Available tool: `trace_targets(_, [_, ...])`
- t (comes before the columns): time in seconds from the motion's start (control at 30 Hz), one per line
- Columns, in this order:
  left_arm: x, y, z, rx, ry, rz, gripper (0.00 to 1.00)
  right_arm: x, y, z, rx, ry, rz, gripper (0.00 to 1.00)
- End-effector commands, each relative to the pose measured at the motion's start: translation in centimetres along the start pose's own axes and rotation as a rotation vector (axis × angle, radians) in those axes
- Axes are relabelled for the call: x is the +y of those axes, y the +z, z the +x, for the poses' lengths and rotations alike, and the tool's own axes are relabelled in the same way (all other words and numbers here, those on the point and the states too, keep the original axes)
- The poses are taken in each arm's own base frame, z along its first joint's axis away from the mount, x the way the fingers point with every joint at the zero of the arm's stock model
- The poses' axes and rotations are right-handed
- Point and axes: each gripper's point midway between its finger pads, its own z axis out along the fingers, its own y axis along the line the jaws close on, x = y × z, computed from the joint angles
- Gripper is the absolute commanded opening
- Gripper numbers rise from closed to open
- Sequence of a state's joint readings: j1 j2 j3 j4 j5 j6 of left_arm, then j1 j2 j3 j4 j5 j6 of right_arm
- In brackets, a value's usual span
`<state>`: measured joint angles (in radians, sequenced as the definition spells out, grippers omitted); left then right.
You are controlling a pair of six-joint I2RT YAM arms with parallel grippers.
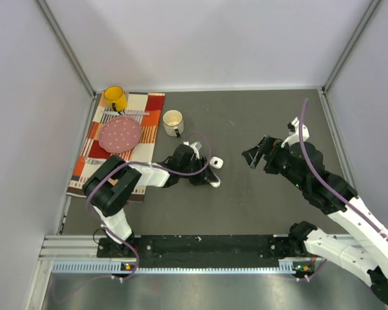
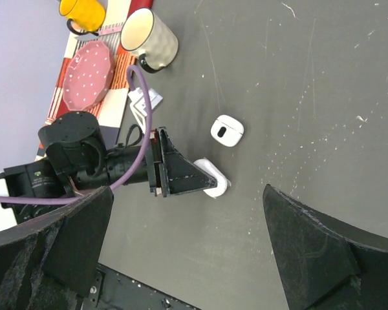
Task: Insert the wireless bluetooth earbuds into the charging case
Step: Place the charging case with the earbuds at the center of the board.
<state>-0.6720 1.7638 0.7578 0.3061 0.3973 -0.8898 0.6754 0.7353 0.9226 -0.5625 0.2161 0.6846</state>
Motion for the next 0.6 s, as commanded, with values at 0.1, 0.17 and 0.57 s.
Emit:
trace_targets(0.1, [2.0, -1.4, -1.1, -0.042, 0.064, -0.132, 0.47, 0.1, 0.3, -0.1, -0.006, 0.014, -0.001, 0.99])
trace_targets(0.17, [2.6, -1.7, -1.1, -0.049, 0.075, -0.166, 0.47, 0.1, 0.3, -0.1, -0.001, 0.014, -0.001, 0.99])
trace_targets(0.57, [3.0, -5.1, -3.1, -0.132, 0.176, -0.295, 0.48, 0.4, 0.9, 0.3, 0.027, 0.02, -0.002, 0.99])
